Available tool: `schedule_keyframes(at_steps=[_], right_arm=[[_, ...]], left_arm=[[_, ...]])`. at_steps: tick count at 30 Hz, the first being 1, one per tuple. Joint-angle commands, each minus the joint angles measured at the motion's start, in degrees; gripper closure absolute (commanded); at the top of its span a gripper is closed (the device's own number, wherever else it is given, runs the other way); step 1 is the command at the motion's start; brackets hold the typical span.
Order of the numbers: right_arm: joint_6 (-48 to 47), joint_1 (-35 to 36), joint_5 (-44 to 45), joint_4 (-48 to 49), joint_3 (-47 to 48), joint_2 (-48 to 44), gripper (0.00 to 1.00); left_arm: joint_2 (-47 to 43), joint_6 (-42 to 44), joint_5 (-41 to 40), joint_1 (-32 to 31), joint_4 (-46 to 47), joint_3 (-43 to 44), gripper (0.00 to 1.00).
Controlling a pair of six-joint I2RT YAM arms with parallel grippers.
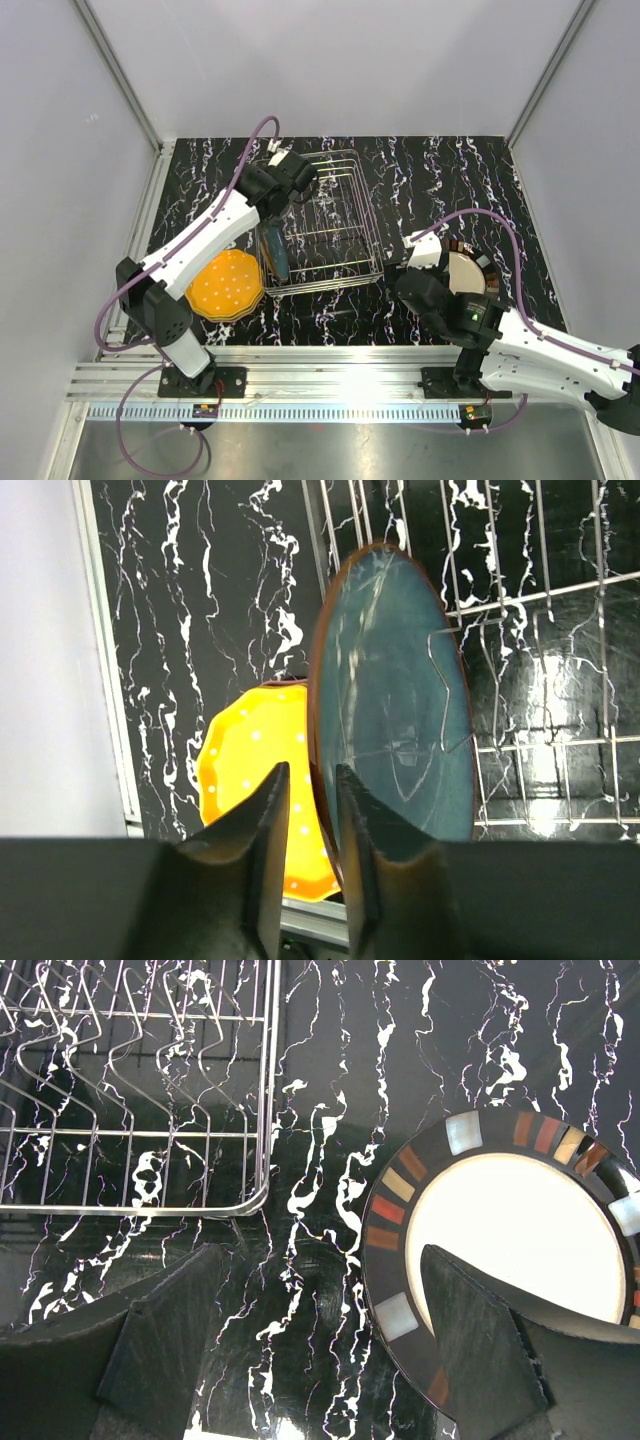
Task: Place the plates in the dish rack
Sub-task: Insert the plate into the dish rack
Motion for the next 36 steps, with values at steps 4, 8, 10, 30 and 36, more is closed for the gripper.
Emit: schedule_keyframes(at_steps=[4,8,10,30,36], right_arm=[[0.4,0.5,2.0,1.8,0.2,-0.4,0.12],[0.4,0.5,2.0,1.8,0.0,-0.5,0.12],[0.4,0.4,2.0,1.8,0.0,-0.7,0.12],[19.8,-1.4,9.8,-15.7,8.6,5.5,0.16],[19.9,-12.4,3.2,-16.7,9.5,13.7,0.25]], left_arm=[[-3.0,1.6,-0.1,1.0,5.5,-3.9,0.74],[-4.3,2.2,-0.3,1.1,5.6,-3.7,0.57],[-4.8,2.7,-0.4,1.1,5.2,-2.6,0.52],[-32.9,15.5,-4.8,1.1,24.6,-14.9,0.09],[-45.0,19.7,-10.3,1.0,33.7,-29.0,0.04]])
